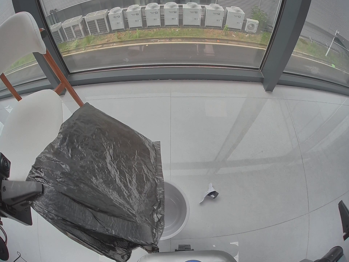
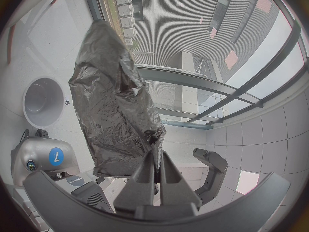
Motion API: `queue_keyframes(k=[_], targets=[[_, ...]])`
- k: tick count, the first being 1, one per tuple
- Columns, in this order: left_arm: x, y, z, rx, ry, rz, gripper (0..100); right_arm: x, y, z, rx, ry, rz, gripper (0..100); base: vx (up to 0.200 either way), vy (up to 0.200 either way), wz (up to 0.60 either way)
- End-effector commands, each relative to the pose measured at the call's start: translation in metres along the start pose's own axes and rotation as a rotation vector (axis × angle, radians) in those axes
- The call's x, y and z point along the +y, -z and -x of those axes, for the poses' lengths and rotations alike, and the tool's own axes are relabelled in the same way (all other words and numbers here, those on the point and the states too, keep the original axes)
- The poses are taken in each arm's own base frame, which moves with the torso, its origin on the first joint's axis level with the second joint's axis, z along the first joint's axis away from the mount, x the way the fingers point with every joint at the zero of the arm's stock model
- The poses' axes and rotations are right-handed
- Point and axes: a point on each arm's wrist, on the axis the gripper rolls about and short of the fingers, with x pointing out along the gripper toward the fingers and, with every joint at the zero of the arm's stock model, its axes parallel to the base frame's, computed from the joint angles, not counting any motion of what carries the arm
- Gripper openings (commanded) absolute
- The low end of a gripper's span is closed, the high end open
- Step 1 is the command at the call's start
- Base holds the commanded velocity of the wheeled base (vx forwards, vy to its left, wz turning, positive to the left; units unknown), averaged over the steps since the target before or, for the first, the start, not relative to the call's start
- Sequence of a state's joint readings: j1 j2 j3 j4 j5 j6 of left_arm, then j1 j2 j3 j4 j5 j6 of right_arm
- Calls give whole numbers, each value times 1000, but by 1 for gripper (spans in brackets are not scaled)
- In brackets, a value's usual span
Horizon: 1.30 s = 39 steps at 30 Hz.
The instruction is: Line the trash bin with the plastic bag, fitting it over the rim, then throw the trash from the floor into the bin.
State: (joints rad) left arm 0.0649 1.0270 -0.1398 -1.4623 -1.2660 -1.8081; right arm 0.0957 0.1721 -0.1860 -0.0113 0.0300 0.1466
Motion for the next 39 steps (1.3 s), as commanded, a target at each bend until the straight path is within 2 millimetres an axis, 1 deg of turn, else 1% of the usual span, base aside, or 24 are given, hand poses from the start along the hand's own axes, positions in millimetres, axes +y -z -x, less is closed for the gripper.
queue_keyframes(k=[1,3,4,6,8,10,11,16,18,19,21,24,26,27,30,39], targets=[[25,-36,-9,-17,-43,76,0,28,-63,-69,321,-404,-130,100,0,0,0],[27,-38,-10,-19,-47,69,0,36,-62,-79,393,-472,-135,100,0,0,0],[27,-38,-10,-19,-47,68,0,37,-62,-80,399,-475,-136,100,0,0,0],[29,-39,-10,-22,-48,67,0,45,-58,-93,482,-494,-154,100,-200,0,0],[30,-39,-10,-22,-50,75,0,50,-54,-102,523,-494,-159,100,-200,0,0],[30,-39,-10,-22,-51,76,0,52,-54,-107,525,-506,-161,100,-200,0,0],[30,-39,-10,-22,-51,78,0,56,-52,-116,529,-516,-166,100,-200,0,0],[30,-41,-10,-22,-51,72,0,64,-48,-140,525,-515,-194,100,-200,0,0],[33,-43,-11,-23,-55,80,0,67,-45,-149,530,-502,-198,100,0,0,0],[33,-43,-11,-23,-55,80,0,67,-45,-149,530,-502,-198,100,0,0,0],[37,-45,-11,-22,-60,98,0,71,-40,-163,539,-500,-197,100,0,0,0],[39,-47,-12,-21,-64,104,0,77,-37,-175,534,-503,-198,100,0,0,0],[39,-47,-12,-21,-64,104,0,77,-37,-175,533,-505,-197,100,0,100,0],[40,-47,-12,-21,-64,77,0,83,-37,-185,518,-517,-198,100,0,200,0],[41,-47,-12,-15,-66,59,0,86,-34,-189,535,-521,-190,100,0,200,0],[42,-47,-12,-14,-68,64,0,94,-28,-191,569,-552,-179,100,0,200,0]])
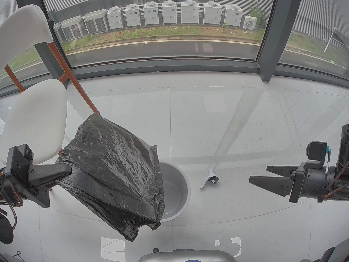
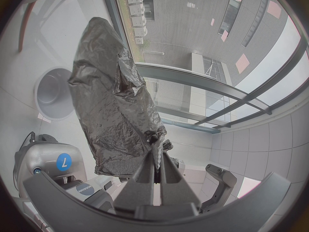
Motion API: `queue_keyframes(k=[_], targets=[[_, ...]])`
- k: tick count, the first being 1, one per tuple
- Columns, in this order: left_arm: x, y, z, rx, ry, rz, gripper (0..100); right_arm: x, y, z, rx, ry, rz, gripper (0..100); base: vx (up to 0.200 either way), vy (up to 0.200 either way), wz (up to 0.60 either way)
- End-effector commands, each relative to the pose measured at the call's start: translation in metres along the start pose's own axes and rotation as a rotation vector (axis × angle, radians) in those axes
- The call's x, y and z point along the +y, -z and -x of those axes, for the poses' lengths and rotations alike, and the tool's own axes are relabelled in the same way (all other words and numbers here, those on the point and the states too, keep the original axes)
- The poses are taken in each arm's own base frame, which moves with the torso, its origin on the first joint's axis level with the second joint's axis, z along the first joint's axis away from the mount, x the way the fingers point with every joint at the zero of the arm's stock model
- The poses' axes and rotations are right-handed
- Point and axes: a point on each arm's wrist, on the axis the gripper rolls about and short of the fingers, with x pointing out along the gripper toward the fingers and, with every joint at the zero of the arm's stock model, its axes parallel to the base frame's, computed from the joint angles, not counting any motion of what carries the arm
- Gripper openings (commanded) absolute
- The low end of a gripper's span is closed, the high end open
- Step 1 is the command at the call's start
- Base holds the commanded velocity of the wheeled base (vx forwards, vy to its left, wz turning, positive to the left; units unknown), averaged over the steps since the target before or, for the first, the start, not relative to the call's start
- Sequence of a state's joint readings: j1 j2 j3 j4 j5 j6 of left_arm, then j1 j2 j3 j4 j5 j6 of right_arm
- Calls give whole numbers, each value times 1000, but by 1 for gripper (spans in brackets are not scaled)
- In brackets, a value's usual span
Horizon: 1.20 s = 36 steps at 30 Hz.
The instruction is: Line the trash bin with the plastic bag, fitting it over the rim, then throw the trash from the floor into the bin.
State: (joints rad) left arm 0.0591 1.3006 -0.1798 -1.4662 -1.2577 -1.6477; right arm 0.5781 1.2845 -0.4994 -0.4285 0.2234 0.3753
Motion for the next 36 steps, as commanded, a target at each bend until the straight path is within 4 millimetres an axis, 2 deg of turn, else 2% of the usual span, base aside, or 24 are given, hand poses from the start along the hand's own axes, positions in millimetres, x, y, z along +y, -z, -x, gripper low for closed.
queue_keyframes(k=[1,4,10,17,23,30,34,36], targets=[[1,0,0,-1,-1,3,0,-1,3,-7,31,0,-1,100,0,200,0],[1,0,0,-1,-3,9,0,-1,6,-8,46,3,2,100,0,200,0],[2,1,-1,11,-2,11,0,-1,22,-10,109,-10,60,100,0,0,0],[2,9,-17,125,27,22,0,0,27,-26,164,-19,172,100,0,0,0],[8,2,-23,178,19,37,0,-1,29,-28,173,-23,326,100,0,0,0],[29,-7,-29,302,10,-30,0,-1,31,-33,189,-27,324,100,0,0,0],[29,-15,-34,269,20,-103,0,-4,32,-34,185,-19,316,100,0,0,0],[21,-25,-38,153,23,-143,0,-8,31,-37,185,-5,302,100,0,0,0]])
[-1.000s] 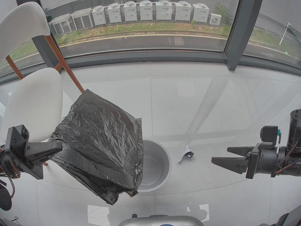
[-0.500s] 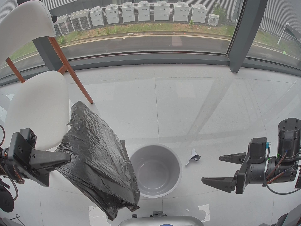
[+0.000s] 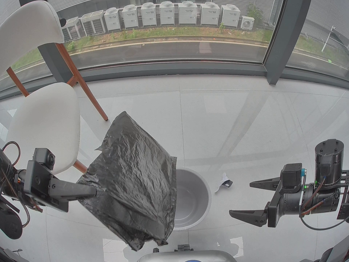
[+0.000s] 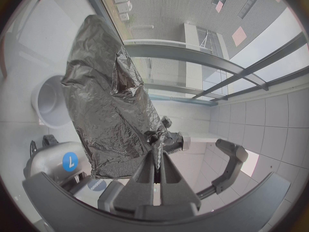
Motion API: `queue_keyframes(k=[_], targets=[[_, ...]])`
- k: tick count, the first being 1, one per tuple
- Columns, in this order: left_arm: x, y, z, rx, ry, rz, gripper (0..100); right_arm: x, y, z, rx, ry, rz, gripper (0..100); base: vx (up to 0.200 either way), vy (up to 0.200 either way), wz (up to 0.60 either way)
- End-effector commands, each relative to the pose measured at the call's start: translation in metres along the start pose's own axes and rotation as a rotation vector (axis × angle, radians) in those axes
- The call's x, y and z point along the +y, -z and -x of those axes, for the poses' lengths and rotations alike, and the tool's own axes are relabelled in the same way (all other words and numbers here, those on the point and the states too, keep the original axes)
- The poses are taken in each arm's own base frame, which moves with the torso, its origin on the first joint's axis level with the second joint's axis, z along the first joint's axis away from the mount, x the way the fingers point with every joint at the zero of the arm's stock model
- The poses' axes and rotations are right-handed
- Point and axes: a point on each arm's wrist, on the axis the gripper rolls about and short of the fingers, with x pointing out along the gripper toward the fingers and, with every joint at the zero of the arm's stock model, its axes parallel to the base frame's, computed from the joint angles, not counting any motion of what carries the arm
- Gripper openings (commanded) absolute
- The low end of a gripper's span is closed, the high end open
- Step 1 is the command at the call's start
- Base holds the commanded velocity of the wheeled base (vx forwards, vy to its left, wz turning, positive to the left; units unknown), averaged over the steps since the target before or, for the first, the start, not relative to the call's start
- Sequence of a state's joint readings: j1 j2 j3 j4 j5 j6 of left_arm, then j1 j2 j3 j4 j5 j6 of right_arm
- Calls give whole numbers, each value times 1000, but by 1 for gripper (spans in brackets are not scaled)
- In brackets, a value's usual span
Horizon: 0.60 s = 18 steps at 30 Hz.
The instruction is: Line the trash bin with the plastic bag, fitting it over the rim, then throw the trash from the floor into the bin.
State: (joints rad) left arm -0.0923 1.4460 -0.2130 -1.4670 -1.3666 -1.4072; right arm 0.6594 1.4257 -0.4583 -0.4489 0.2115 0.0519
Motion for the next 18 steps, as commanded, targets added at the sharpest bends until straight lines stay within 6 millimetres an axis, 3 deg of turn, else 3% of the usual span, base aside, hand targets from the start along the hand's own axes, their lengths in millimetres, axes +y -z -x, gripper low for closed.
queue_keyframes(k=[1,4,10,14,17,18], targets=[[-4,-25,-5,-165,-11,-37,0,-6,3,-5,13,20,-28,100,0,0,0],[-11,-40,-7,-311,-6,79,0,-6,4,-7,15,16,-54,100,0,0,0],[14,-42,-8,-410,-158,55,0,-6,7,-13,38,10,-82,100,0,0,0],[21,-46,-10,-426,-207,116,0,-7,10,-16,56,11,-90,100,0,0,0],[1,-48,-33,-427,-165,169,0,-8,11,-18,64,15,-95,100,0,0,0],[-28,-50,-42,-495,-87,224,0,-8,11,-18,66,12,-94,100,0,0,0]])
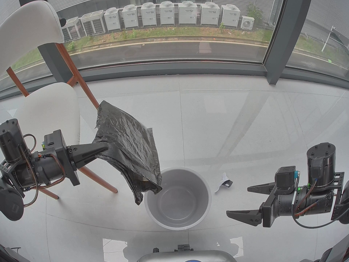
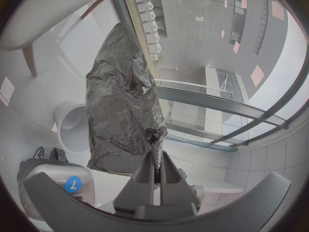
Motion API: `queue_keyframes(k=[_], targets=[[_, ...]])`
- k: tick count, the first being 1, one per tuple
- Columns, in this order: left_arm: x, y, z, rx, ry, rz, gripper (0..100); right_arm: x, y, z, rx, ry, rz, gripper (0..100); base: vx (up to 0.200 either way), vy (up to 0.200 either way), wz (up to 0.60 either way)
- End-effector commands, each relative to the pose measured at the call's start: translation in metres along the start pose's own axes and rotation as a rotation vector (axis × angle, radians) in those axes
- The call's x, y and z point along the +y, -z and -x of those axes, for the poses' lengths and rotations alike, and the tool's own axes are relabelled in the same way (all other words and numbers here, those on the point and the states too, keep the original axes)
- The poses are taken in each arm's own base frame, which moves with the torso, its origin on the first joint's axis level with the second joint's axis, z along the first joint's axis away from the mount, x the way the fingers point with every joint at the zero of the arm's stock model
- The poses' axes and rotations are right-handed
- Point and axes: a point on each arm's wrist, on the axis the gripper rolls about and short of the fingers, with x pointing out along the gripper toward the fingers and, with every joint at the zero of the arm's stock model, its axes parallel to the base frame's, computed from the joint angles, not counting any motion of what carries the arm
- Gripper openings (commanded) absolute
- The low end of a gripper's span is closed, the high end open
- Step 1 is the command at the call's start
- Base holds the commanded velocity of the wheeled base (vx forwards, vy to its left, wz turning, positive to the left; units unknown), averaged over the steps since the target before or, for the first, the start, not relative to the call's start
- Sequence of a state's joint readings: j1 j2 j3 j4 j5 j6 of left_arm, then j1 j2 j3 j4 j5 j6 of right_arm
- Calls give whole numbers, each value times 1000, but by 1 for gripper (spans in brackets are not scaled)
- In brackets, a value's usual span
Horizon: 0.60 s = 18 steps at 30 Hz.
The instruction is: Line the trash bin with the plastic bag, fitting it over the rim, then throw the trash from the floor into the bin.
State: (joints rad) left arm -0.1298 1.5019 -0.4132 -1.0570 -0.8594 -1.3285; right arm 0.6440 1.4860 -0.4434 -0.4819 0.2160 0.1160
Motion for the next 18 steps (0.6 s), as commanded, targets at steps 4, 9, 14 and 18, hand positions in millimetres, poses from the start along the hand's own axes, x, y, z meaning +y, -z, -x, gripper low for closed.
queue_keyframes(k=[4,9,14,18], targets=[[-26,17,-53,-197,-116,11,0,-1,2,-7,26,-3,-10,100,0,0,0],[3,33,-88,-255,-337,-569,0,-1,-3,-10,-13,-8,0,100,0,0,0],[-17,57,-100,-48,-216,-549,0,7,-6,-19,-82,-51,40,100,0,0,0],[-14,67,-106,39,-290,-518,0,15,-2,-19,-76,-80,67,100,0,0,0]])
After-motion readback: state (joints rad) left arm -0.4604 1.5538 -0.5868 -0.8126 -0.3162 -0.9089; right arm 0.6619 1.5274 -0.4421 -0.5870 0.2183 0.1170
